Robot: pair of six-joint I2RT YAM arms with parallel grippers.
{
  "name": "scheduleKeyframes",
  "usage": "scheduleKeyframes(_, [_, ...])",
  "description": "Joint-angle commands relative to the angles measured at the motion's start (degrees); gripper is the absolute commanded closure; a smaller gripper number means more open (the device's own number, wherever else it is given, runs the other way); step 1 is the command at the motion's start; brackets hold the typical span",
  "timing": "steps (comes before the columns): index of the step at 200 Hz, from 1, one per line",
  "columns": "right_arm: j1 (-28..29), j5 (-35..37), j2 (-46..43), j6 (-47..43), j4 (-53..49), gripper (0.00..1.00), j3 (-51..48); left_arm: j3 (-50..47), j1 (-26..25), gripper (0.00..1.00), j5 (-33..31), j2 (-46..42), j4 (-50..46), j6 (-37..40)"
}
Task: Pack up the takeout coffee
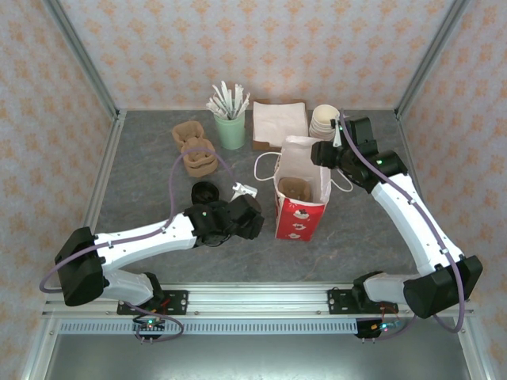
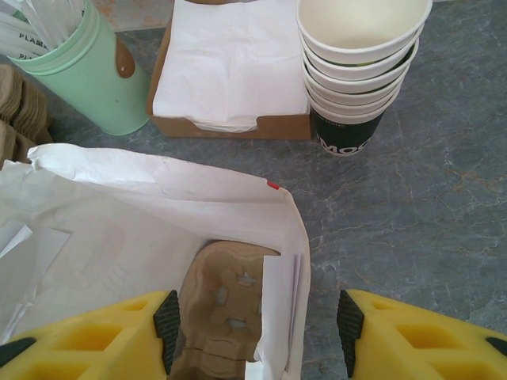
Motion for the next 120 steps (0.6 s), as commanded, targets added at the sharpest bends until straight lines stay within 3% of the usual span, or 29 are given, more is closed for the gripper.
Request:
scheduleKeyframes(1, [-0.5, 0.6, -0.5, -0.6, -1.5, 0.43, 1.9, 0.7, -0.3, 0.17, -2.1, 0.5, -1.2, -1.6])
scheduleKeyframes(120, [-0.6, 0.7, -0.5, -0.6, -2.2, 0.43, 2.1, 2.6, -0.3, 0.19, -1.9, 4.6, -3.4, -2.9])
